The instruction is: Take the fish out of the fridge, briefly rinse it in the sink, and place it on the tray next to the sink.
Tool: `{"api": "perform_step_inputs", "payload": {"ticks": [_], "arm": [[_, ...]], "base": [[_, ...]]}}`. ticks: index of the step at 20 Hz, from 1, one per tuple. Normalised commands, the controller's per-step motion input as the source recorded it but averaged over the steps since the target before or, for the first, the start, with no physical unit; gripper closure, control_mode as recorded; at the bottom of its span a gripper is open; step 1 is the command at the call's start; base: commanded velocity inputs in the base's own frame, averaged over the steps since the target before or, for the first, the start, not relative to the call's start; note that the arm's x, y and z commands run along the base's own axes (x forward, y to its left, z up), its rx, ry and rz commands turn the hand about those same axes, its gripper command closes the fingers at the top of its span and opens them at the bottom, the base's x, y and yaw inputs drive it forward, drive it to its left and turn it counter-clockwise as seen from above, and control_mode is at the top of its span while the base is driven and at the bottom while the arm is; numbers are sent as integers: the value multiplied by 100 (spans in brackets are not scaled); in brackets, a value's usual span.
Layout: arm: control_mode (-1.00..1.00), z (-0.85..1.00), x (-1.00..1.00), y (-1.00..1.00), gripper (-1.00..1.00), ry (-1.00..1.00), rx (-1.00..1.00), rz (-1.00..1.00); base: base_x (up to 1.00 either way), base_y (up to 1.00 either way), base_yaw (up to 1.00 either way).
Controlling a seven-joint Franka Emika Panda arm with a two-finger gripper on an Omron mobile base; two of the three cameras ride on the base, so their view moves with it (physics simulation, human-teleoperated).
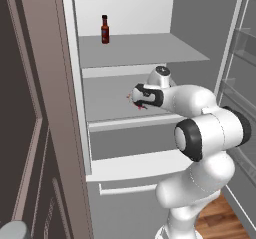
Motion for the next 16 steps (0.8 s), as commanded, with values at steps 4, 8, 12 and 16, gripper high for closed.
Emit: {"api": "perform_step_inputs", "payload": {"ticks": [4,8,12,16], "arm": [[-100,-32,21,1,-100,2,0,3],[-100,-18,30,3,-100,0,0,3],[-100,-2,44,7,-100,0,0,0],[-100,-10,36,5,-100,0,0,0]], "base": [[0,0,0],[0,0,0],[0,0,0],[0,0,0]]}}
